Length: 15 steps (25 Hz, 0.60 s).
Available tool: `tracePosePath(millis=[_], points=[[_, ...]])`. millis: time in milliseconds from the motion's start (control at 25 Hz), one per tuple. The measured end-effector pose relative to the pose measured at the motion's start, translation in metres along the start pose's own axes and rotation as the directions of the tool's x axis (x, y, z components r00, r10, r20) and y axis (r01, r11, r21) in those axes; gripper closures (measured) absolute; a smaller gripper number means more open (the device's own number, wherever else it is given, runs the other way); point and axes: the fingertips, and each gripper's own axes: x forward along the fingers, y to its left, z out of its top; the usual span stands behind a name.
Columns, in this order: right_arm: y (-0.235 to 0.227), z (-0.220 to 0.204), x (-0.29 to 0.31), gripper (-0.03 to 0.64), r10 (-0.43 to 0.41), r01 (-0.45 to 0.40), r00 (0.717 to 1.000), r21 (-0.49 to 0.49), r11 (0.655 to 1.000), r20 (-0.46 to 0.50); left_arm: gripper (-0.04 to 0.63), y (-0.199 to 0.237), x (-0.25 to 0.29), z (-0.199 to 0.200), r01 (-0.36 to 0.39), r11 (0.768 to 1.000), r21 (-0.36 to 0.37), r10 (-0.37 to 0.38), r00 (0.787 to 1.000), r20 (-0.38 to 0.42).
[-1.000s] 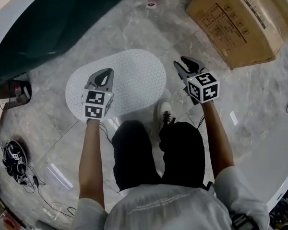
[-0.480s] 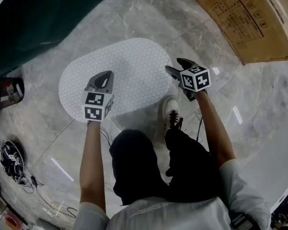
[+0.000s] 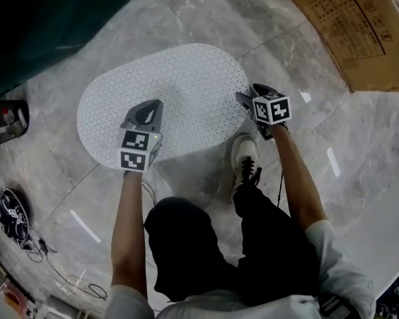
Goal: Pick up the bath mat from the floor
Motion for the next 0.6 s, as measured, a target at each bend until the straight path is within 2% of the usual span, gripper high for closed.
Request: tracePosePath(millis=[120, 440, 600], points=[[0.004, -0.009, 0.007, 0.304, 0.004, -0.005, 1.0, -0.012, 1.0, -0.018, 0.577, -0.007, 0.001, -0.009, 0.007, 1.0, -0.005, -0.007, 1.0, -0.005], [0.013, -0.005, 0.011, 0.296, -0.023, 0.022, 0.999, 0.028, 0.999, 0.039, 0.577, -0.004, -0.004, -0.017, -0.008, 1.0, -0.023, 0.009, 1.0, 0.004], [0.03, -0.005, 0.017, 0.293, 0.02, -0.021, 0.999, 0.02, 1.0, 0.032, 0.577, -0.005, -0.007, -0.016, -0.015, 0.999, -0.028, 0.016, 1.0, 0.018]])
